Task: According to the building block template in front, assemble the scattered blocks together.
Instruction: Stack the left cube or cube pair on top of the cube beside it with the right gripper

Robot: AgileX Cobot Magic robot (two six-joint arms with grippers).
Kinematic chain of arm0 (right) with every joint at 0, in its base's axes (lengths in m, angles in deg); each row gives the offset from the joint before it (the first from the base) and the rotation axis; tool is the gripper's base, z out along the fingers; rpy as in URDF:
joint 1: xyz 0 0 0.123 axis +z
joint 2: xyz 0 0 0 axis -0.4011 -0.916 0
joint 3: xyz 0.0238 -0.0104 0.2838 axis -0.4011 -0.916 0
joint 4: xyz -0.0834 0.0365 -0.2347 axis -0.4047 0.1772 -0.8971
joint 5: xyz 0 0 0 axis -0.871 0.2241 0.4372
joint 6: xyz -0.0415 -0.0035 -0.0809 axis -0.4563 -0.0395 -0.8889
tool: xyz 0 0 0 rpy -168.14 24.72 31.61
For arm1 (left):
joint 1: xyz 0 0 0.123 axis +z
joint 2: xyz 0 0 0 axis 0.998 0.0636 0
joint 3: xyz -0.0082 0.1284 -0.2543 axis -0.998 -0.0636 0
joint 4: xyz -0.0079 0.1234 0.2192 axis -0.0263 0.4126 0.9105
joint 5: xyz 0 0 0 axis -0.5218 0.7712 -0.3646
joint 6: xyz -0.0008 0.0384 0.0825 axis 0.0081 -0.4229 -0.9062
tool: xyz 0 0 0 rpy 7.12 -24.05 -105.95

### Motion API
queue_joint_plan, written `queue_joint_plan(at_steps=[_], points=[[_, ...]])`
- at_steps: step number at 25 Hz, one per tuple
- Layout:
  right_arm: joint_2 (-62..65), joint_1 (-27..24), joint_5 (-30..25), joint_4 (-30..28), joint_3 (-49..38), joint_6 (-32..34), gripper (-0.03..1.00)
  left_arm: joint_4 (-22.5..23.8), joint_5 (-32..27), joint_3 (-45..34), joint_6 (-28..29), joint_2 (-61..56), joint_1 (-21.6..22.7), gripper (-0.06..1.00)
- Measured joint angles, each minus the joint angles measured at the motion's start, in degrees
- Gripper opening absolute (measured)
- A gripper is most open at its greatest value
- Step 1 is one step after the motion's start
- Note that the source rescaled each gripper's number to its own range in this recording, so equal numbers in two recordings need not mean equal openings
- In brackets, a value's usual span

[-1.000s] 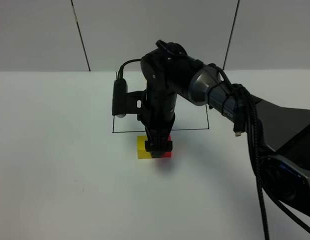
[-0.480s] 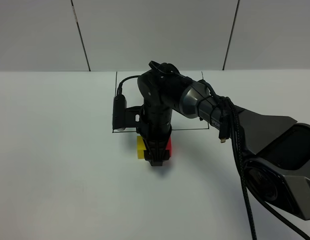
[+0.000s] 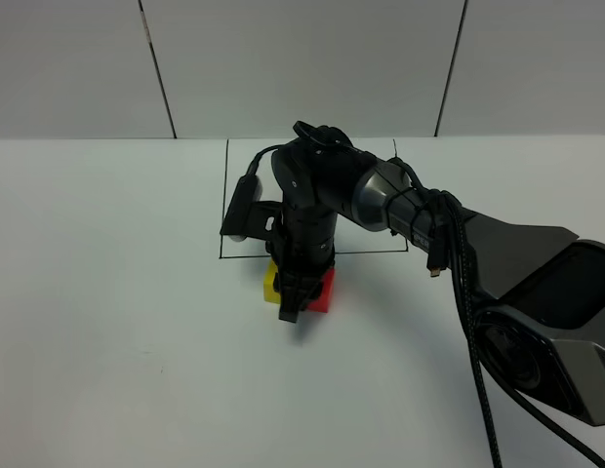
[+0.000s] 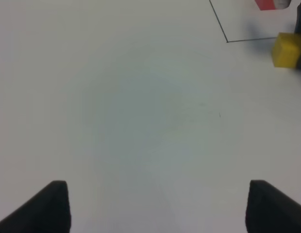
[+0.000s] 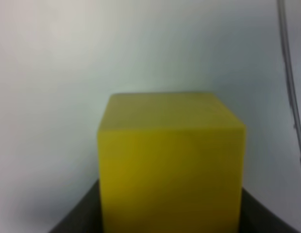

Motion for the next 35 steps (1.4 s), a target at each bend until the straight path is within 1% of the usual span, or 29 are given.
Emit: queue_joint_plan(at_steps=[3, 5, 8, 10, 12, 13, 15, 17, 25, 35], points=[[1.6, -0.6, -3.3, 1.3, 0.0, 20.2, 0.01, 0.0, 0.0, 0.0, 0.0, 0.0, 0.0, 0.72], [2.7, -1.0, -4.0, 1.6, 0.0, 33.4, 0.01, 0.0, 0.0, 0.0, 0.0, 0.0, 0.0, 0.72], [3.2, -1.7, -4.2, 1.6, 0.0, 48.1, 0.01, 0.0, 0.0, 0.0, 0.0, 0.0, 0.0, 0.72], [3.2, -2.0, -4.2, 0.7, 0.0, 56.3, 0.01, 0.0, 0.0, 0.0, 0.0, 0.0, 0.0, 0.72], [3.2, -2.0, -4.3, -1.3, 0.0, 63.1, 0.01, 0.0, 0.0, 0.0, 0.0, 0.0, 0.0, 0.72], [3.2, -1.9, -4.3, -2.7, 0.0, 65.3, 0.01, 0.0, 0.0, 0.0, 0.0, 0.0, 0.0, 0.72], [3.2, -1.9, -4.3, -4.3, 0.0, 68.5, 0.01, 0.0, 0.0, 0.0, 0.0, 0.0, 0.0, 0.72], [3.2, -1.9, -4.4, -4.5, 0.0, 69.7, 0.01, 0.0, 0.0, 0.0, 0.0, 0.0, 0.0, 0.72], [2.8, 0.1, -4.4, -3.7, -0.1, 70.3, 0.01, 0.0, 0.0, 0.0, 0.0, 0.0, 0.0, 0.72], [-0.2, 0.3, -4.4, -0.8, -0.6, 70.3, 0.01, 0.0, 0.0, 0.0, 0.0, 0.0, 0.0, 0.72]])
